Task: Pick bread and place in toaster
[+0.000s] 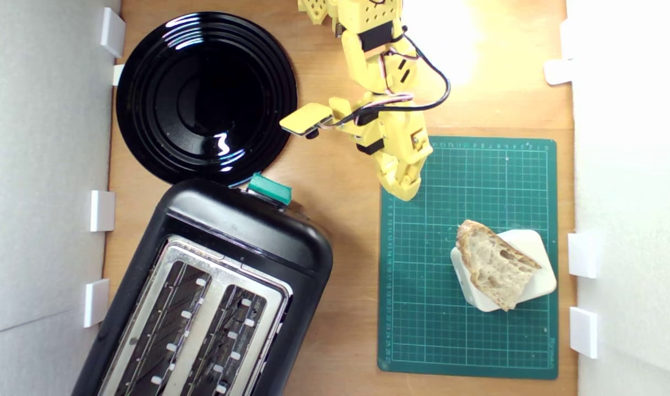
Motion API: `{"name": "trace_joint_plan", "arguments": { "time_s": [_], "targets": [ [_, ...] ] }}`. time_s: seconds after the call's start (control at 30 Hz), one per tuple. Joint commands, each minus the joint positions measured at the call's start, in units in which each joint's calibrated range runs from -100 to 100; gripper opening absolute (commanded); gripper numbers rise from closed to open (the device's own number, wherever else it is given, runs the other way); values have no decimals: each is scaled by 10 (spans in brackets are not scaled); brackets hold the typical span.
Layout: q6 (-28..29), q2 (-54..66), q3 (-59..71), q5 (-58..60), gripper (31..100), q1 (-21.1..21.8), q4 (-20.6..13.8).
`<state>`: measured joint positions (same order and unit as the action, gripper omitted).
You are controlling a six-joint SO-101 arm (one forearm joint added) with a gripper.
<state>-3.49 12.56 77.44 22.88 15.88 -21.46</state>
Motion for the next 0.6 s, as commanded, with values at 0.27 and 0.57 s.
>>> {"name": "trace_joint_plan", "arguments": {
  "time_s": [0.27, 0.57],
  "targets": [
    [28, -104, -30, 204, 443, -28, -63],
    [25, -137, -32, 255, 568, -28, -63]
  ]
}}
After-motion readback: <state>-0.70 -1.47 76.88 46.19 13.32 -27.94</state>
